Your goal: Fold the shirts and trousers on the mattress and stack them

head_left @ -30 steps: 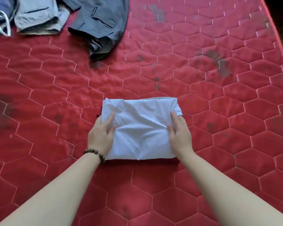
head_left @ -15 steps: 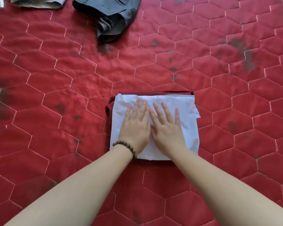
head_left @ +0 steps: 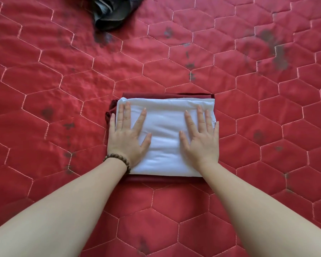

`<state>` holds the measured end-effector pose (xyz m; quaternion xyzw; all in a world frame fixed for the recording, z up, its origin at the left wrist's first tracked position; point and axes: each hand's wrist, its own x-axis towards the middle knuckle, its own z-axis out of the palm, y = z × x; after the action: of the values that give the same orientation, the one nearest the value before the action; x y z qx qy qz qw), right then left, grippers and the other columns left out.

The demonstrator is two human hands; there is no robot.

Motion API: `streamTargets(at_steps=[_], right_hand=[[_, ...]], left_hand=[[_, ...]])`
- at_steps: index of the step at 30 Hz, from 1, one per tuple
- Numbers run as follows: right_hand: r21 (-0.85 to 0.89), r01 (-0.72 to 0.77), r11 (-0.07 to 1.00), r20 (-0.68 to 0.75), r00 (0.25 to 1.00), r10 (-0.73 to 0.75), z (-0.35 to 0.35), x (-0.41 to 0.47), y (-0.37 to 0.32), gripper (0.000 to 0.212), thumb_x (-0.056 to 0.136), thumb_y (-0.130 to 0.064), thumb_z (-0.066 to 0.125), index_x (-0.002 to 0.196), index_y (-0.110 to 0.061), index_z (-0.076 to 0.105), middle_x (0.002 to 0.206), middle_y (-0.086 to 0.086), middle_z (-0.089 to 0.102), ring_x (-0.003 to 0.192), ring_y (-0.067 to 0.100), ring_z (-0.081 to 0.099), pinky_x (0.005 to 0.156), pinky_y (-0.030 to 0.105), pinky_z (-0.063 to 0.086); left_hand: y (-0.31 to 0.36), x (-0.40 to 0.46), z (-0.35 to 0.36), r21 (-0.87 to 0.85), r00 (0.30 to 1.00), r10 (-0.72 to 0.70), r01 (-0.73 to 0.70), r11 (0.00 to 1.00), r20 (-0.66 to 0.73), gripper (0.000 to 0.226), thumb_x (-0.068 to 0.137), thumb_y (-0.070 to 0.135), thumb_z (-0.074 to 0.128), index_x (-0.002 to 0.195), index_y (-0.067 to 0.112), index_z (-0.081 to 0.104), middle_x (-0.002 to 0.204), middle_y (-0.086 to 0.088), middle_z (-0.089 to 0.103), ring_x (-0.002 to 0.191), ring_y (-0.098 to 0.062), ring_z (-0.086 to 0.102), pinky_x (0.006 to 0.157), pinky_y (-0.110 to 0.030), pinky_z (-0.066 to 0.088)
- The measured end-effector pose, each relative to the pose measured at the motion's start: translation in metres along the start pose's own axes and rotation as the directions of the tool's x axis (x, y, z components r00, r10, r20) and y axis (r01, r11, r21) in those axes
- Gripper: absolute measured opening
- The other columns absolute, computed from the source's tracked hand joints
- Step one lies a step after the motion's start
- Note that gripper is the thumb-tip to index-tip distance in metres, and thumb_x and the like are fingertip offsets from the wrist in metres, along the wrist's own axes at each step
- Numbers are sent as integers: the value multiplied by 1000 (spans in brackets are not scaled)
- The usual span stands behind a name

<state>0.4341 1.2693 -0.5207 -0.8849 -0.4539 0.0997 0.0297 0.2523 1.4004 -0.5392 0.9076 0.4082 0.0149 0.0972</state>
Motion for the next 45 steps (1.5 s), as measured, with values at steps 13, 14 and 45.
streamTargets(at_steps=[13, 14, 45], right_hand=[[18, -118, 993, 179, 977, 113, -28, -59, 4, 59, 99, -50, 17, 154, -30, 6, 162, -4, -1, 149, 15, -5, 119, 47, -3], [19, -128, 992, 190, 974, 122, -38, -74, 5, 59, 99, -49, 16, 154, -28, 6, 162, -4, -1, 149, 16, -5, 120, 46, -3], [407, -803, 436, -34, 463, 885, -344, -535, 291, 53, 100, -43, 36, 150, -29, 24, 162, -6, 3, 139, 32, 32, 113, 47, 30]], left_hand=[[11, -54, -38, 96, 961, -122, 101, 990, 247, 71, 93, 56, 24, 152, 29, -6, 162, -4, -6, 148, -21, -5, 119, -45, 5], [14, -68, -50, 91, 954, -129, 108, 990, 269, 71, 93, 55, 24, 152, 28, -5, 162, -4, -2, 148, -21, -3, 119, -45, 6], [484, -245, -278, -204, 786, 532, -492, 847, 314, 66, 95, 55, 28, 152, 29, 8, 160, -7, 13, 148, -22, 1, 120, -47, 6]])
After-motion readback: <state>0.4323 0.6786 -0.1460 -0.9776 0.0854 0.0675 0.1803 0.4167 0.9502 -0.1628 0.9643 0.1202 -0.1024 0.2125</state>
